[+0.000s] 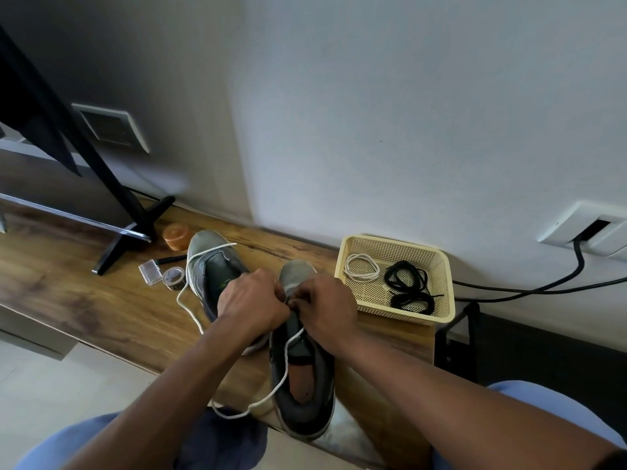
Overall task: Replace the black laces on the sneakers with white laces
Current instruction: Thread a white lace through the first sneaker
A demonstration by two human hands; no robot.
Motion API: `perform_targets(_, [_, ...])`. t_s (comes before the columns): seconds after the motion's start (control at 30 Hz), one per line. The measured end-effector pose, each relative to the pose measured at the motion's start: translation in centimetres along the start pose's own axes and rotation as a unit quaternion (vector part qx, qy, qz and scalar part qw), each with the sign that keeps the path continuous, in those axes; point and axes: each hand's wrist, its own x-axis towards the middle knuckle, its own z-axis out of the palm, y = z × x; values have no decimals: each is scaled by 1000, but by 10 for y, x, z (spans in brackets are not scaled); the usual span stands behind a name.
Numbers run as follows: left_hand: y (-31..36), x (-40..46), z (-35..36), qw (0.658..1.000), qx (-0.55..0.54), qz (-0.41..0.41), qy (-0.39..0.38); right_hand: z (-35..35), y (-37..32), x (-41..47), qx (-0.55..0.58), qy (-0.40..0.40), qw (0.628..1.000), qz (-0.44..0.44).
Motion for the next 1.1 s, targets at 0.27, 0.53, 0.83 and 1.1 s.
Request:
perform_targets(0.27, [-1, 0, -1, 1000, -3, -16, 16, -4, -5, 6, -60, 9, 996, -60])
perform_targets(0.53, [2, 0, -2, 1000, 20, 3, -3, -2, -8, -8, -141, 51, 986, -69])
perform_targets(0.83, [5, -2, -1, 1000, 12, -5, 9, -5, -9, -8, -123, 45, 991, -30])
perform_targets(1.1, [5, -1, -1, 1000, 8, -16, -5, -6, -18, -5, -78, 9, 996, -52])
